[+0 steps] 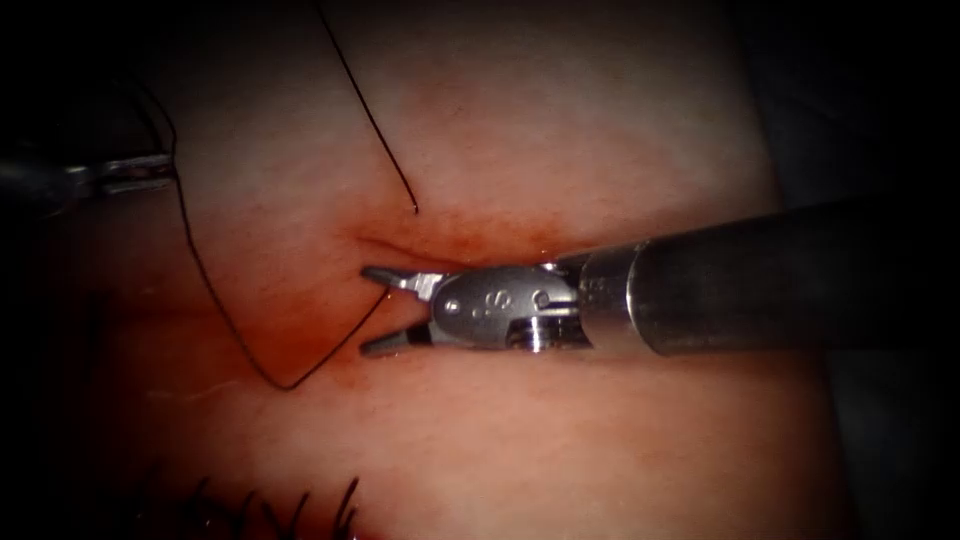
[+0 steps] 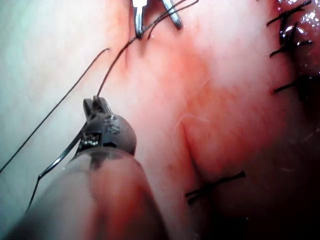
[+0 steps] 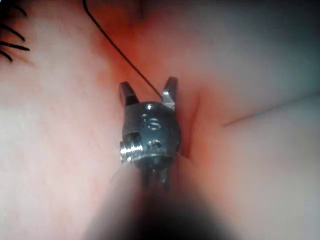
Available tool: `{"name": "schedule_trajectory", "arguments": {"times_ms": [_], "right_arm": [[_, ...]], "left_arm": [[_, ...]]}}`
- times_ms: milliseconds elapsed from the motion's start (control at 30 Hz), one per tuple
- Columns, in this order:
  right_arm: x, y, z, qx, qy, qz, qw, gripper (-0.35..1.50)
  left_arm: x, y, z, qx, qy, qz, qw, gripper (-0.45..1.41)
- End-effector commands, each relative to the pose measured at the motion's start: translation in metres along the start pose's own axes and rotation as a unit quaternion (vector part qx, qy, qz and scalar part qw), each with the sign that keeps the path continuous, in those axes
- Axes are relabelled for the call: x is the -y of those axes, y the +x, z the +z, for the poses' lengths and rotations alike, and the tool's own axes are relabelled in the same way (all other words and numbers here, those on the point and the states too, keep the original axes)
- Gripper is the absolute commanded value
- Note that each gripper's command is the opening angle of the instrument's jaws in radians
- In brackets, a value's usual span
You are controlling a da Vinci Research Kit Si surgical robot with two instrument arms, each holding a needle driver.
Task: Wound Closure
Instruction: Grasp the suture with the right gripper and pull it through the skin until a short tail remains.
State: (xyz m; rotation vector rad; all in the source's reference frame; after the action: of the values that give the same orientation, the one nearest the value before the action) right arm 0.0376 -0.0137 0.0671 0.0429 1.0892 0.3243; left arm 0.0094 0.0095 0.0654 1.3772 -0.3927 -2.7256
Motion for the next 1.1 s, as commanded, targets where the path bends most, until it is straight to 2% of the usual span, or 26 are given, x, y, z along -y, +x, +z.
{"name": "schedule_trajectory", "arguments": {"times_ms": [33, 233, 367, 533, 567, 633, 667, 733, 767, 933, 1100], "right_arm": [[0.0001, -0.0004, 0.0005, 0.010, 0.005, -0.001, 1.000, -0.35], [-0.0001, -0.0005, 0.0003, 0.032, 0.013, 0.016, 0.999, -0.35], [0.0014, 0.0001, -0.0016, 0.048, 0.035, 0.049, 0.997, -0.35], [0.0058, 0.0013, -0.0061, 0.056, 0.053, 0.046, 0.996, -0.35], [0.0077, 0.0019, -0.0076, 0.057, 0.058, 0.042, 0.996, -0.35], [0.0093, 0.0026, -0.0086, 0.059, 0.063, 0.038, 0.996, -0.35], [0.0112, 0.0035, -0.0095, 0.060, 0.071, 0.032, 0.995, -0.35], [0.0120, 0.0039, -0.0098, 0.058, 0.075, 0.032, 0.995, -0.35], [0.0138, 0.0049, -0.0105, 0.057, 0.082, 0.029, 0.995, -0.35], [0.0178, 0.0075, -0.0115, 0.060, 0.097, 0.026, 0.993, -0.35], [0.0197, 0.0095, -0.0116, 0.037, 0.106, 0.029, 0.993, -0.35]], "left_arm": [[-0.0002, -0.0001, 0.0009, 0.000, 0.001, 0.001, 1.000, -0.45], [-0.0007, 0.0003, 0.0014, 0.004, 0.005, 0.002, 1.000, -0.45], [-0.0009, 0.0003, 0.0013, 0.004, 0.005, 0.003, 1.000, -0.45], [-0.0009, 0.0000, 0.0011, -0.002, 0.003, 0.001, 1.000, -0.45], [-0.0008, -0.0001, 0.0010, -0.003, 0.003, 0.001, 1.000, -0.45], [-0.0008, -0.0002, 0.0011, -0.003, 0.003, 0.001, 1.000, -0.45], [-0.0008, -0.0003, 0.0012, -0.002, 0.003, 0.001, 1.000, -0.45], [-0.0008, -0.0003, 0.0013, -0.002, 0.003, 0.001, 1.000, -0.45], [-0.0008, -0.0005, 0.0013, -0.002, 0.003, 0.001, 1.000, -0.45], [-0.0009, -0.0006, 0.0015, -0.002, 0.003, 0.001, 1.000, -0.45], [-0.0011, -0.0006, 0.0017, -0.001, 0.004, -0.001, 1.000, -0.45]]}}
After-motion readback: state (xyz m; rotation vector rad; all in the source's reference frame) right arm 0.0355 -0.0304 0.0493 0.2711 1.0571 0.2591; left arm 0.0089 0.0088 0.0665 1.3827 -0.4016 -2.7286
